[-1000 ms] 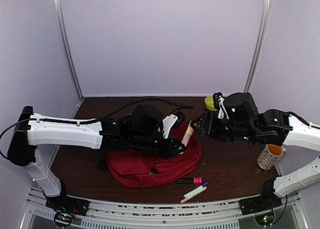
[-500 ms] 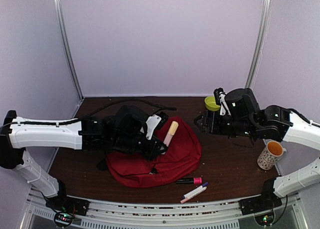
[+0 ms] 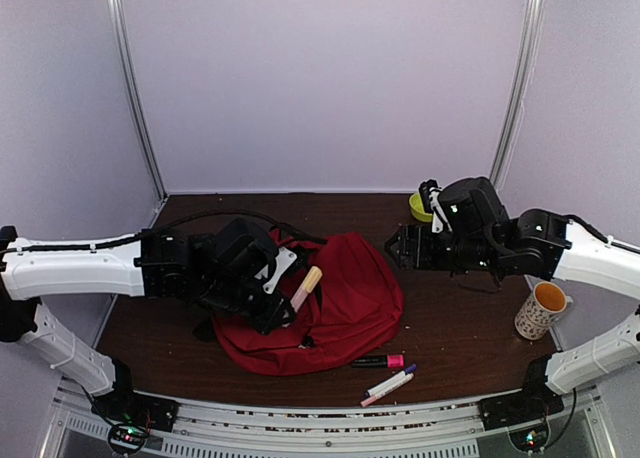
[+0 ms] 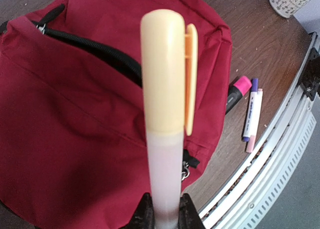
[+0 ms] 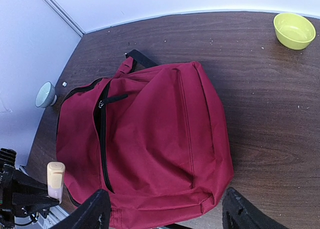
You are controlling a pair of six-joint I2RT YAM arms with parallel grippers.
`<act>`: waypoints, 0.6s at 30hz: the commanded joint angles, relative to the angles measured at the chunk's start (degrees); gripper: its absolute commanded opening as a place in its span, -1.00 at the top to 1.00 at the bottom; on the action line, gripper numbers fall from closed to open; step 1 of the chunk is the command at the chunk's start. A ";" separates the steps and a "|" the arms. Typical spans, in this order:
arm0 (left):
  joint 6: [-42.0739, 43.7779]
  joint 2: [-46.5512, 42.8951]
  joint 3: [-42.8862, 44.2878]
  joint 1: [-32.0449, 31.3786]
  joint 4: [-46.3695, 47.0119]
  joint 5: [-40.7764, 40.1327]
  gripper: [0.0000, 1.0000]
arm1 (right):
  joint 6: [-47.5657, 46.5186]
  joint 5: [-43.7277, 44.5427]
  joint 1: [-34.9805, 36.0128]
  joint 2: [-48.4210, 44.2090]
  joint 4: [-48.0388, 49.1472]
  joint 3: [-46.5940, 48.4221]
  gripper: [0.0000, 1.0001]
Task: Pack the student bag
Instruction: Pass from the right arm to the left, then pick up the student bag from the upper front pocket.
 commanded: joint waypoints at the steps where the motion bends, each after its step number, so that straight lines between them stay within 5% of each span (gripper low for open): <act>1: 0.29 0.51 2.46 2.03 -5.59 3.25 1.00 | -0.87 -0.91 -0.40 0.66 0.96 -0.84 -0.54; 18: 5.52 6.90 12.90 7.13 -18.01 16.49 1.00 | -1.00 -2.33 -1.75 -0.44 2.97 -5.13 -0.54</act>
